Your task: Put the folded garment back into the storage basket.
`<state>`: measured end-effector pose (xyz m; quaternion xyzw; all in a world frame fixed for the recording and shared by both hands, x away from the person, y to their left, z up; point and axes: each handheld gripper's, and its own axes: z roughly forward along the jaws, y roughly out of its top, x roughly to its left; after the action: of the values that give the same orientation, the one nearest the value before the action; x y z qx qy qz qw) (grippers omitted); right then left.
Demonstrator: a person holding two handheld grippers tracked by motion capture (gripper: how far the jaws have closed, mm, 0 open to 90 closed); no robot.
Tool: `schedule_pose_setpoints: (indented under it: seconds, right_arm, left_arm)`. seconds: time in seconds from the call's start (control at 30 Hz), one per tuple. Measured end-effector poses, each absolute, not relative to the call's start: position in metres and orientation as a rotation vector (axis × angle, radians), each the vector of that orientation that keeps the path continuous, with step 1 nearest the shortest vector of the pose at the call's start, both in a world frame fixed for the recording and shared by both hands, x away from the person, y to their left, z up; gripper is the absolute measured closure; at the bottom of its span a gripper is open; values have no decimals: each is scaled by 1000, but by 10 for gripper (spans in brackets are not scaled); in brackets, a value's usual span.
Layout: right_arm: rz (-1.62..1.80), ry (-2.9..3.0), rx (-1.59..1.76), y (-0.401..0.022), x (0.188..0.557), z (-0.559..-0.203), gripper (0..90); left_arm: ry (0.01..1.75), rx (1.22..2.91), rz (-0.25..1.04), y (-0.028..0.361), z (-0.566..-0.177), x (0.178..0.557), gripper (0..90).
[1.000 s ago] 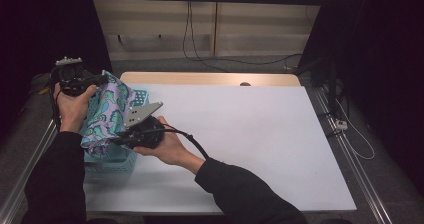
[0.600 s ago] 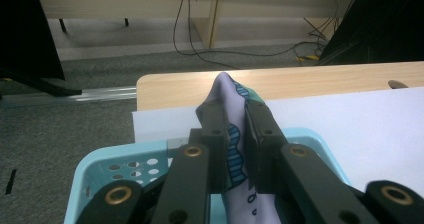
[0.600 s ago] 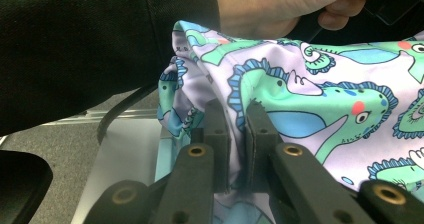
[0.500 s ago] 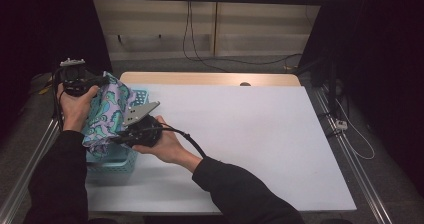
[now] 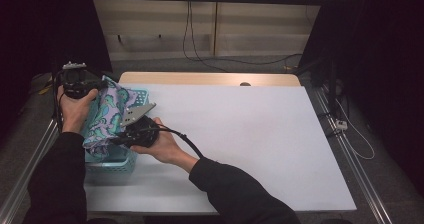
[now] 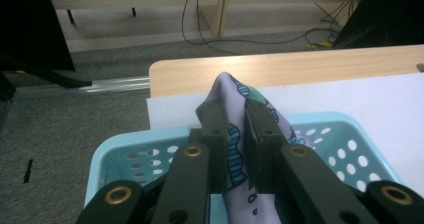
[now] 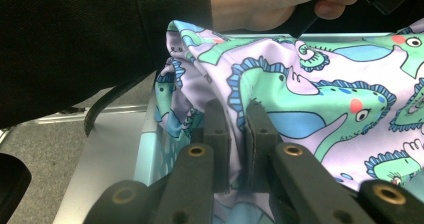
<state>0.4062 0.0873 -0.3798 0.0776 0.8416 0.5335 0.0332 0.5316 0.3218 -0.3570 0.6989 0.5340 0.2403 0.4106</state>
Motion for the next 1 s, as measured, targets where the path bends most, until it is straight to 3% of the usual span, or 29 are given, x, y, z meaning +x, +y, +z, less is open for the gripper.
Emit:
schedule_pose_setpoints:
  seconds: [1.0]
  right_arm:
    - [1637,2635,259,111,409,-401,833]
  left_arm:
    - [1395,1827,603,332,-377,534,807]
